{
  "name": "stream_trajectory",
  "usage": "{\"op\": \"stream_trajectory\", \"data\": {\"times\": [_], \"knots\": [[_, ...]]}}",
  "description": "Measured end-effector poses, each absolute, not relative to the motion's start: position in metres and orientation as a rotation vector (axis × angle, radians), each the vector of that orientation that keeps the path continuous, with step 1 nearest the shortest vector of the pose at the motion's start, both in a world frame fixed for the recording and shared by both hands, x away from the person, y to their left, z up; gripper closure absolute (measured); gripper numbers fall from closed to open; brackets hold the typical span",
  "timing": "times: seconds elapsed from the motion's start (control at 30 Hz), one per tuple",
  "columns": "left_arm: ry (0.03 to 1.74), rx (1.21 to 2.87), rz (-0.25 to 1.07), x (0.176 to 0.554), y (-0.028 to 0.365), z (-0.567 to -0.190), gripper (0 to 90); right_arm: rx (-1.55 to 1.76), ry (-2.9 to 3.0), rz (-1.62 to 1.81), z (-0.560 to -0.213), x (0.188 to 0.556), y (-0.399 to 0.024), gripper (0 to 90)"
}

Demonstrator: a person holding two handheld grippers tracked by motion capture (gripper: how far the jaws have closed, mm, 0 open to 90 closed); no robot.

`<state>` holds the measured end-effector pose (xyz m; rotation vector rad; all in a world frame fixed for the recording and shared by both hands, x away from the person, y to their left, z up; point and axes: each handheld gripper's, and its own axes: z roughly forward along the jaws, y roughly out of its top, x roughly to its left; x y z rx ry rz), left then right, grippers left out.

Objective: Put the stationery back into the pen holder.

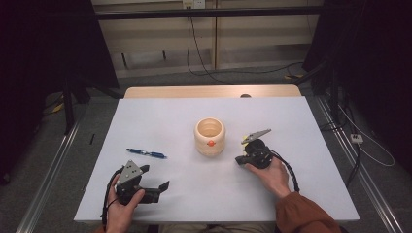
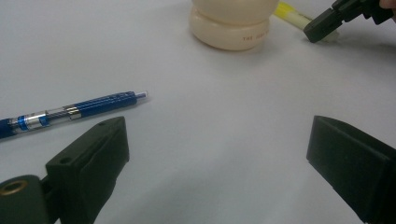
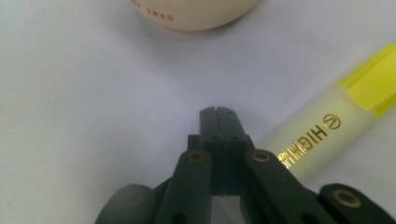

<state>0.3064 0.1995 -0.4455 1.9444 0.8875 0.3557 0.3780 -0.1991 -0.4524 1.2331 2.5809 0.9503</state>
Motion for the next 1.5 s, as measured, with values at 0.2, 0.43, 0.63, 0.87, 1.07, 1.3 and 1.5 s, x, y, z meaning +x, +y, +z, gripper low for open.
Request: {"op": "stream_trajectory", "data": {"times": [0.2,0.43,0.63,0.87,1.07,1.3,1.5], "knots": [[0.891,1.947,0.354,0.306,0.200,-0.445,5.8,1.250,2.582,0.962,-0.453,0.377,-0.209,90.0],[0.891,1.942,0.351,0.307,0.200,-0.446,5.8,1.289,2.532,0.936,-0.452,0.374,-0.220,90.0],[0.893,1.942,0.352,0.307,0.200,-0.446,5.8,1.317,2.491,0.961,-0.451,0.374,-0.233,90.0],[0.895,1.946,0.355,0.307,0.201,-0.445,5.8,1.349,2.432,0.977,-0.449,0.374,-0.241,90.0],[0.892,1.947,0.359,0.308,0.202,-0.446,5.8,1.380,2.397,0.976,-0.447,0.374,-0.247,90.0],[0.900,1.949,0.356,0.308,0.201,-0.446,5.8,1.365,2.376,0.930,-0.447,0.375,-0.248,90.0],[0.895,1.946,0.352,0.308,0.200,-0.446,5.8,1.353,2.395,0.956,-0.447,0.375,-0.250,90.0]]}}
